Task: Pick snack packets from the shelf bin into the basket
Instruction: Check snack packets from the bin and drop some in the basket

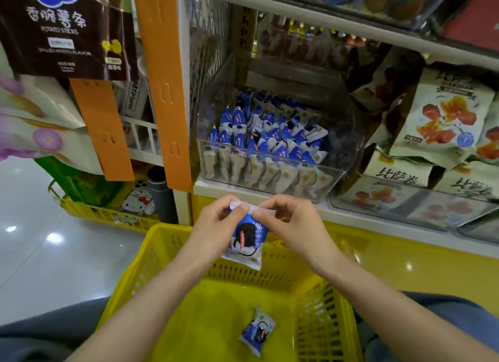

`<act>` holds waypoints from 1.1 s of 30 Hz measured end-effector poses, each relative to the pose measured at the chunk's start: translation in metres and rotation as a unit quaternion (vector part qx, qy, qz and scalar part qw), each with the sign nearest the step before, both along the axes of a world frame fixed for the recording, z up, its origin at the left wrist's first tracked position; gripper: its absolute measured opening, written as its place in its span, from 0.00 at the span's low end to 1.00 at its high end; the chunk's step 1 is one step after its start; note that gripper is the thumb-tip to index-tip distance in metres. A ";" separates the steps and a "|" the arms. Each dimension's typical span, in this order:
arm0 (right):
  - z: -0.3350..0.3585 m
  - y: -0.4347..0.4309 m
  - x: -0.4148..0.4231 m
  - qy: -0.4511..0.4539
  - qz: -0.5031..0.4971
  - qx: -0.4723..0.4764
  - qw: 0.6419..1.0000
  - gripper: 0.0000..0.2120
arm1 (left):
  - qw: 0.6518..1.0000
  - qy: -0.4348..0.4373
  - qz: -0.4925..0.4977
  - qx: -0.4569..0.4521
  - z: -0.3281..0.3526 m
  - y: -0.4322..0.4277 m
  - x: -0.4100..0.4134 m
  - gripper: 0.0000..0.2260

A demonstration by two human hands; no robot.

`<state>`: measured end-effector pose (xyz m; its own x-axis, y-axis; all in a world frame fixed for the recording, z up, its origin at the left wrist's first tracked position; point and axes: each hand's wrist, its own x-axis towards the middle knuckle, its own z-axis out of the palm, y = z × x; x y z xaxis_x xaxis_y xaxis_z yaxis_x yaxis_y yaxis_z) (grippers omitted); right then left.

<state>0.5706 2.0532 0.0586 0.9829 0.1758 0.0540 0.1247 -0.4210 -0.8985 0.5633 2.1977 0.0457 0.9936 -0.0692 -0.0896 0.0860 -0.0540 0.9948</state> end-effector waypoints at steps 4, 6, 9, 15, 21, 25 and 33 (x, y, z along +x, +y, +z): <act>-0.003 -0.006 -0.008 -0.181 0.007 -0.163 0.970 0.02 | 1.000 0.008 -0.006 0.000 -0.001 -0.004 -0.001 0.10; -0.004 -0.008 -0.010 -0.218 0.013 -0.188 0.958 0.03 | 1.000 0.013 -0.012 -0.010 0.000 -0.006 -0.003 0.10; -0.002 -0.008 -0.010 -0.159 -0.018 -0.099 0.982 0.03 | 0.999 0.031 -0.014 -0.031 0.003 -0.005 -0.004 0.09; 0.008 -0.012 -0.003 0.048 -0.120 0.158 0.979 0.04 | 0.996 0.074 0.016 -0.052 0.004 0.001 -0.003 0.08; 0.006 -0.012 -0.006 0.214 -0.091 0.281 0.931 0.04 | 0.992 0.025 0.074 -0.102 0.005 0.009 0.000 0.05; -0.003 -0.008 -0.010 0.129 -0.027 -0.017 0.991 0.20 | 0.992 -0.023 0.119 -0.038 0.005 0.011 0.000 0.06; -0.004 -0.001 -0.013 -0.036 0.004 -0.039 0.999 0.08 | 0.984 -0.122 0.027 0.125 0.004 0.011 -0.004 0.07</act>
